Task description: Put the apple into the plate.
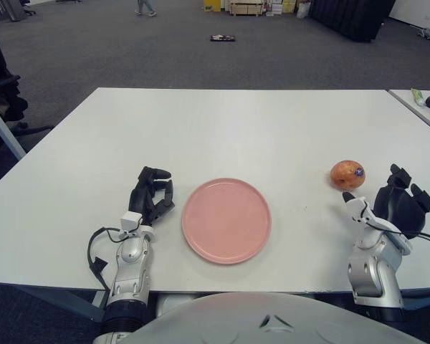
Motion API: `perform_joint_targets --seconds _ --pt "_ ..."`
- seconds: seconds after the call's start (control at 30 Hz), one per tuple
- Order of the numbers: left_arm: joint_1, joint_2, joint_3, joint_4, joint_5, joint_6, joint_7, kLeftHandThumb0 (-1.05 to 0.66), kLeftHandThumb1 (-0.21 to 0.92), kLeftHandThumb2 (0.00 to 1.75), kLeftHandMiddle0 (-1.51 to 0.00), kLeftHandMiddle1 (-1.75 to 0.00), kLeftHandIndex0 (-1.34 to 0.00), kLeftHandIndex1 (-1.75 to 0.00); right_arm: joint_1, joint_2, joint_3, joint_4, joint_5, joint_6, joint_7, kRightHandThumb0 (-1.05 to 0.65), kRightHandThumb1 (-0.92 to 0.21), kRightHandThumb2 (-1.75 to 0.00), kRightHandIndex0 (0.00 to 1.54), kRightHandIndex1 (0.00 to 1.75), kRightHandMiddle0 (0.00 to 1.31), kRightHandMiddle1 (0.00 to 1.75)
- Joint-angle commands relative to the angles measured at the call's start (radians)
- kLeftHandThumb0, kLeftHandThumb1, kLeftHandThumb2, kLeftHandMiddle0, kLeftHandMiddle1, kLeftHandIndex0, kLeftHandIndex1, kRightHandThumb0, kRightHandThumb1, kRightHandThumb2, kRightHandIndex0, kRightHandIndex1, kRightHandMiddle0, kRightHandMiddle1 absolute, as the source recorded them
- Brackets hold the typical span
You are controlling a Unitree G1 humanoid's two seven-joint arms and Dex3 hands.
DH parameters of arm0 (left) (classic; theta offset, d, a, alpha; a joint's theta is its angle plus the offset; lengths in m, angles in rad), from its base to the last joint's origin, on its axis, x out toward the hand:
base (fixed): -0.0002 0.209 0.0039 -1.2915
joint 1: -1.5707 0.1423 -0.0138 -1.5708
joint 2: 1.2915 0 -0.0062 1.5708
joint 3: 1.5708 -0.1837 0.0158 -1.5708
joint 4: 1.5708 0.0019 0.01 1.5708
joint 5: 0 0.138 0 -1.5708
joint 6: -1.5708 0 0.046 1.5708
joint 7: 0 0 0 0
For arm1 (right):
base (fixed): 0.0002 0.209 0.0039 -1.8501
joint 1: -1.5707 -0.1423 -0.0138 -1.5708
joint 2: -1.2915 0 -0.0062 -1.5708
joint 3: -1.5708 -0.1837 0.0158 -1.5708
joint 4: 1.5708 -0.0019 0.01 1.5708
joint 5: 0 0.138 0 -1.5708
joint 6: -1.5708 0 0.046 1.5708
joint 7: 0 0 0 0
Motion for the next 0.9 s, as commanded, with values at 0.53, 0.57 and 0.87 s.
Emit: perform_joint_targets --seconds 0.53,0.57,0.87 --pt "0.037 -0.014 -0.002 0.030 0.001 0.033 0.011 -0.38 0.69 0.85 -0.56 -1.73 -0.33 -1.75 -0.195 -0.027 0.050 0.258 0.106 -0.057 0.009 -0.86 -0.41 -0.58 0.00 0.00 0.00 0.00" --pt "0.037 -0.014 -0.003 0.029 0.003 0.036 0.012 -0.38 0.69 0.84 -0.56 -1.74 -0.33 -1.75 -0.200 -0.028 0.054 0.266 0.114 -0.062 0.011 -0.86 -0.40 -0.60 0.00 0.00 0.00 0.00" --pt "0.038 -0.018 -0.005 0.037 -0.002 0.016 0.003 -0.38 0.70 0.84 -0.56 -1.74 -0.33 -1.75 -0.262 -0.035 0.065 0.355 0.177 -0.117 -0.004 -0.85 -0.36 -0.63 0.00 0.00 0.00 0.00"
